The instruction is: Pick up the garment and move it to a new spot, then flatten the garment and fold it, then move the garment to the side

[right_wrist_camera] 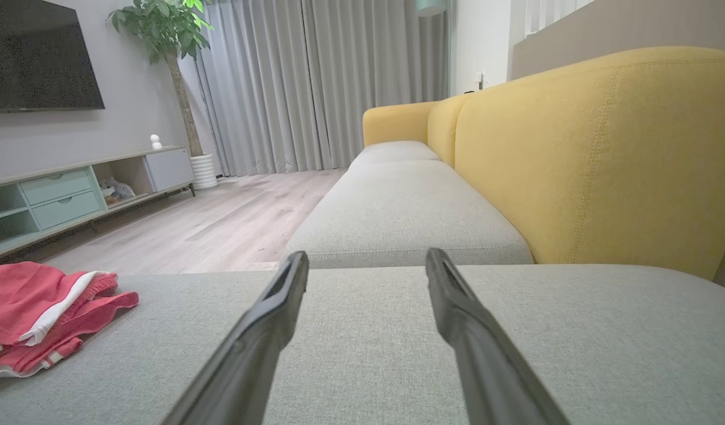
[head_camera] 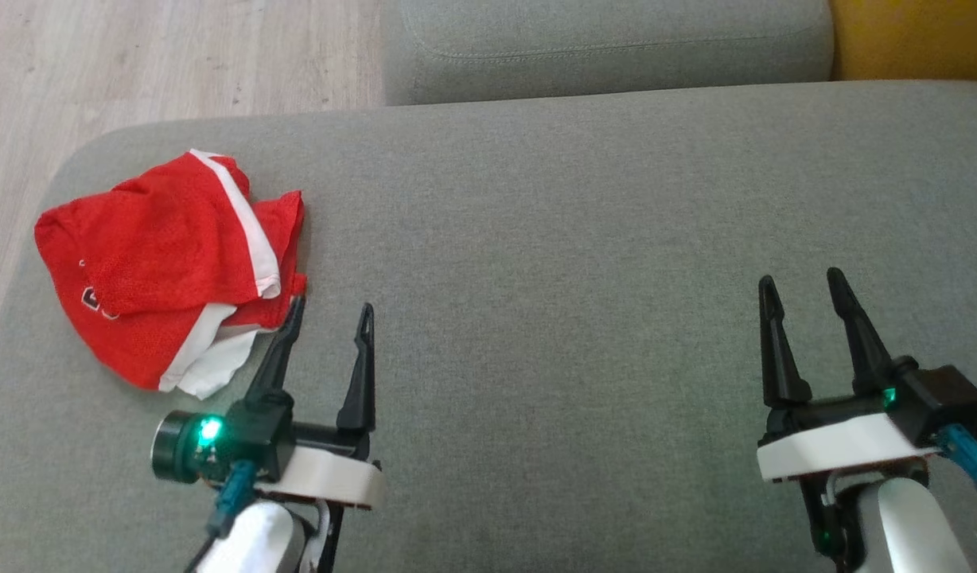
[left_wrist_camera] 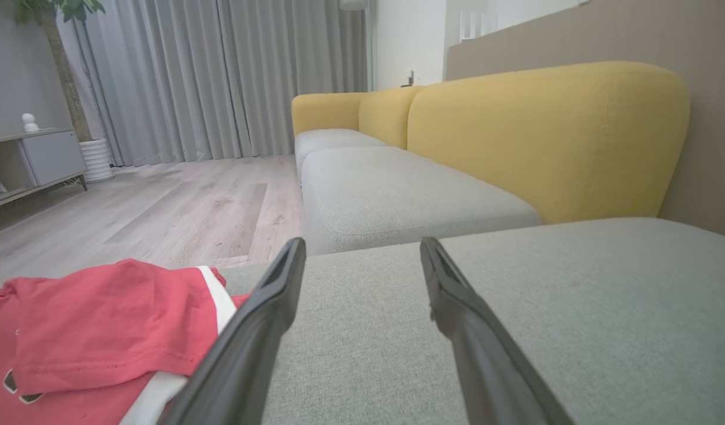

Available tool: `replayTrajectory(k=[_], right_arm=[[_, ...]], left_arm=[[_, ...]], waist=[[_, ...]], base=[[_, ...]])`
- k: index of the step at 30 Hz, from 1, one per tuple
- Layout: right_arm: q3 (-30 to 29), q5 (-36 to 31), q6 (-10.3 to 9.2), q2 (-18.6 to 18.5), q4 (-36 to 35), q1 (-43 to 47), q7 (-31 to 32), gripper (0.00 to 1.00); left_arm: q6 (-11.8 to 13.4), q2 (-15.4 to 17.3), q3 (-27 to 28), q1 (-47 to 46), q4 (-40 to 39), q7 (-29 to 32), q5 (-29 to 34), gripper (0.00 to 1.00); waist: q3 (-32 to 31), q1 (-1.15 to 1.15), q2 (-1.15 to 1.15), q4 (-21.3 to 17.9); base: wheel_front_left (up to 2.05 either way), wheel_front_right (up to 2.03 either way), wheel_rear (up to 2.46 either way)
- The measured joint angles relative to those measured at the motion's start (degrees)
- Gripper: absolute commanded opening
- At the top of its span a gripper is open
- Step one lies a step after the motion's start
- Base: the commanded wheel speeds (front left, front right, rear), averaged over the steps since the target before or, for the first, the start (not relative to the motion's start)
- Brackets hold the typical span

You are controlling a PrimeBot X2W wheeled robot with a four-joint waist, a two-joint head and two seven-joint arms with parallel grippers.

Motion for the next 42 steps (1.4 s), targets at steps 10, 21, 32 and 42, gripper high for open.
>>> replayTrajectory(k=[10,21,32,42], right_arm=[[-0.6,4.6,0.0,0.0,0.6,0.0,-1.7,1.0],[0.8,6.1,0.0,-0.1,8.9,0.1,-3.3,1.0],[2.2,3.8,0.0,-0.1,10.4,-1.0,-4.4,1.0],[4.0,4.4,0.0,-0.1,9.8,-0.8,-4.4,1.0]], left_arm=[[-1.3,-1.5,3.3,0.6,-1.5,-1.8,-2.7,1.0],[-5.9,-3.6,4.4,3.8,8.1,-3.5,0.5,1.0],[-8.4,-5.5,6.2,3.8,8.6,-4.6,6.1,1.0],[-9.6,-7.4,7.4,3.8,9.7,-4.6,7.1,1.0]], waist=[[0.2,0.0,0.0,0.0],[-0.4,-0.01,0.0,-0.2],[-0.7,0.0,0.0,0.3],[-1.3,0.0,0.0,3.5]], base=[[0.0,0.0,0.0],[0.0,0.0,0.0],[0.0,0.0,0.0],[0.0,0.0,0.0]])
